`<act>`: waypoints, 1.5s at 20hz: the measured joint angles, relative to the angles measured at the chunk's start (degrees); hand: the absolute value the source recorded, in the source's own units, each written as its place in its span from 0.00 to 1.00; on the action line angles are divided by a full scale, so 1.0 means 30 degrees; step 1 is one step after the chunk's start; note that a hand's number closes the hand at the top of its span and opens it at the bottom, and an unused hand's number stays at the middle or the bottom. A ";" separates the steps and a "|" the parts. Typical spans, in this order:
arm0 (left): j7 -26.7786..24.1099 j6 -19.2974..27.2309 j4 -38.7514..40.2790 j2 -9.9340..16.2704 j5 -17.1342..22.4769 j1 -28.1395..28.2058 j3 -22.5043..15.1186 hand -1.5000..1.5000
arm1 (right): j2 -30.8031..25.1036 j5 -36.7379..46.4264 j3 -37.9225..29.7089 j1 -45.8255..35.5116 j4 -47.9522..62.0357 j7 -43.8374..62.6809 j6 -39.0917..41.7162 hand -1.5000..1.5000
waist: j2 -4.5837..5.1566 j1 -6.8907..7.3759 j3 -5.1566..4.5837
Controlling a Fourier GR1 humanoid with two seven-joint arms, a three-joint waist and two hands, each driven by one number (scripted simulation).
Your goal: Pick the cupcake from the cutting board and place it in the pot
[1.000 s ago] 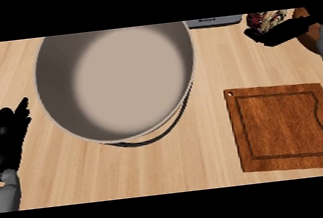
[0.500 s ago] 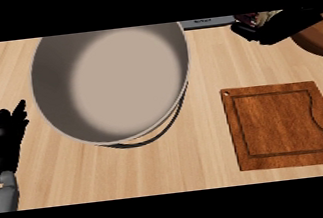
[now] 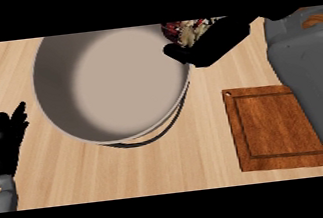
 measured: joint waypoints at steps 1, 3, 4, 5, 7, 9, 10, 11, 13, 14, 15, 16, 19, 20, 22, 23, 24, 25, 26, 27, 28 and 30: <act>0.0139 0.0045 -0.0164 -0.0073 -0.0105 -0.0051 -0.0105 0.50 | 0.0370 0.0216 0.0235 -0.0181 0.0288 0.0214 -0.0001 1.00 | 0.0013 0.0016 0.0002; 0.0012 0.0051 -0.0032 -0.0103 -0.0134 -0.0078 -0.0058 0.50 | 0.1239 0.0655 0.0772 -0.0853 0.0998 0.0879 0.0074 1.00 | 0.0039 0.0056 0.0000; 0.0122 -0.0062 0.0028 0.0027 -0.0081 -0.0224 0.0051 0.50 | 0.1582 0.0949 0.1100 -0.0801 0.1212 0.0949 0.0008 1.00 | 0.0045 0.0048 -0.0002; -0.0027 -0.0027 0.0404 0.0039 -0.0105 -0.0461 0.0141 0.50 | 0.1889 0.1192 0.1338 -0.0970 0.1417 0.1160 0.0078 1.00 | 0.0058 0.0023 0.0000; 0.0316 0.0001 0.0266 -0.0024 -0.0208 -0.0795 0.0029 0.50 | 0.2625 0.1655 0.1818 -0.1423 0.2347 0.1413 0.0118 1.00 | 0.0071 0.0062 -0.0003; 0.0124 0.0015 0.0352 -0.0146 -0.0252 -0.0648 -0.0007 0.50 | 0.3104 0.2131 0.2224 -0.1416 0.3327 0.1125 0.0007 1.00 | 0.0087 0.0091 -0.0002; 0.0043 0.0037 0.0475 -0.0182 -0.0283 -0.0741 -0.0016 0.50 | 0.3548 0.2275 0.2352 -0.1580 0.4040 0.1255 -0.0047 1.00 | 0.0107 0.0122 0.0001; -0.0066 0.0038 0.0455 -0.0186 -0.0296 -0.0626 0.0002 0.50 | 0.3949 0.2293 0.2354 -0.1585 0.4551 0.1462 -0.0062 1.00 | 0.0109 0.0140 -0.0002; -0.0319 0.0003 0.0475 -0.0238 -0.0282 -0.0444 0.0008 0.50 | 0.4510 0.2320 0.2286 -0.1728 0.5884 0.1597 0.0023 0.00 | 0.0124 0.0194 -0.0003; -0.0375 0.0049 0.0615 -0.0272 -0.0310 -0.0516 0.0031 0.50 | 0.4760 0.2239 0.2588 -0.1560 0.6186 0.1733 0.0014 0.00 | 0.0124 0.0178 0.0000; -0.0540 -0.0039 0.0777 -0.0191 -0.0238 -0.0543 0.0141 0.50 | 0.4958 0.2156 0.2690 -0.1525 0.6820 0.1630 -0.0138 0.00 | 0.0137 0.0207 -0.0003; -0.0490 0.0021 0.0788 -0.0288 -0.0374 -0.0619 0.0004 0.50 | 0.5116 0.1940 0.2787 -0.1480 0.7378 0.1447 -0.0380 0.00 | 0.0146 0.0229 -0.0001; -0.0458 0.0079 0.0947 -0.0473 -0.0492 -0.0859 -0.0130 0.50 | 0.5411 0.0511 0.2968 -0.1702 0.8516 0.1100 -0.1048 0.00 | 0.0159 0.0308 0.0001; -0.0299 0.0095 0.0968 -0.0447 -0.0540 -0.0989 -0.0126 0.50 | 0.5470 -0.0139 0.2900 -0.1687 0.8789 0.0959 -0.1240 0.00 | 0.0164 0.0350 0.0002; -0.0163 -0.0008 0.0915 -0.0313 -0.0495 -0.1161 -0.0044 0.50 | 0.5554 -0.1447 0.2487 -0.1762 0.9291 0.0652 -0.1662 0.00 | 0.0180 0.0432 0.0005; -0.0259 0.0107 0.1171 -0.0372 -0.0618 -0.1372 -0.0086 0.50 | 0.5582 -0.2155 0.2371 -0.1756 0.9479 0.0424 -0.2142 0.00 | 0.0210 0.0480 0.0005; -0.0347 0.0070 0.1135 -0.0399 -0.0618 -0.1265 -0.0123 0.50 | 0.5604 -0.2896 0.2198 -0.1739 0.9603 0.0347 -0.2534 0.00 | 0.0208 0.0545 0.0006; -0.0370 0.0052 0.1054 -0.0434 -0.0623 -0.1155 -0.0164 0.50 | 0.5625 -0.3497 0.1831 -0.1605 0.9713 0.0087 -0.2903 0.00 | 0.0205 0.0558 0.0008; -0.0241 -0.0018 0.0947 -0.0402 -0.0596 -0.1176 -0.0167 0.50 | 0.5637 -0.4128 0.1631 -0.1533 0.9855 -0.0165 -0.3351 0.00 | 0.0205 0.0588 0.0011; -0.0334 0.0053 0.1057 -0.0498 -0.0655 -0.1132 -0.0211 0.50 | 0.5650 -0.4668 0.1239 -0.1563 1.0034 -0.0425 -0.3705 0.00 | 0.0216 0.0571 0.0012; -0.0294 0.0120 0.0918 -0.0588 -0.0698 -0.1057 -0.0267 0.50 | 0.5658 -0.5152 0.0803 -0.1711 1.0324 -0.0590 -0.4014 0.00 | 0.0214 0.0576 0.0013; -0.0478 0.0231 0.0774 -0.0637 -0.0738 -0.0808 -0.0225 0.50 | 0.5615 -0.5859 -0.0289 -0.1947 1.0694 -0.0930 -0.4296 0.00 | 0.0194 0.0470 0.0013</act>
